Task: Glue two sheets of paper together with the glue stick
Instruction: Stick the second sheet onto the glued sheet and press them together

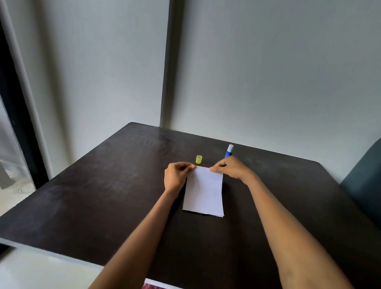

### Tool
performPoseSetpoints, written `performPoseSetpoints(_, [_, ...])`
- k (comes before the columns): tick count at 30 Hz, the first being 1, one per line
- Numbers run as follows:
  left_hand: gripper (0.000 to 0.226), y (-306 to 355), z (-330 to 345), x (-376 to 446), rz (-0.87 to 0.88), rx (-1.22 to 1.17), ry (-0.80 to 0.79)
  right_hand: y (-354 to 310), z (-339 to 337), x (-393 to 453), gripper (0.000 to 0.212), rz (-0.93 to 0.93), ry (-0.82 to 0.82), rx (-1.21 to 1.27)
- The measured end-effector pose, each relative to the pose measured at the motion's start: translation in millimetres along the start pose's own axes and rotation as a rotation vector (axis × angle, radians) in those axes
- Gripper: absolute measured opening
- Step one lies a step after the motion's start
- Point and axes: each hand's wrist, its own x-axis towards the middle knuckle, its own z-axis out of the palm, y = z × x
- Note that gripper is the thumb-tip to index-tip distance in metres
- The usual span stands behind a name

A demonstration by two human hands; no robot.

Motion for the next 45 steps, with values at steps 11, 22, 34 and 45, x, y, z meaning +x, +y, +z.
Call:
performPoseSetpoints(11, [0.01, 0, 0, 1, -0.032, 0.021, 0.025, 36, 28, -20, 0.021, 0.097, 0.25, 0.565])
performPoseSetpoints(22, [0.028, 37, 11, 14, 0.475, 0.722, -0.111, 43, 48, -11, 0.013, 0.034, 0.362, 0.472])
performPoseSetpoints(34, [0.022, 46, 28, 26, 0.06, 0.432, -0.166, 44, 44, -17, 0.019, 0.011, 0.268, 0.41])
performPoseSetpoints(45, [0.025, 28, -18, 19, -0.198, 0.081, 0.204, 38, 42, -40, 0.01, 0.041, 0.212, 0.378])
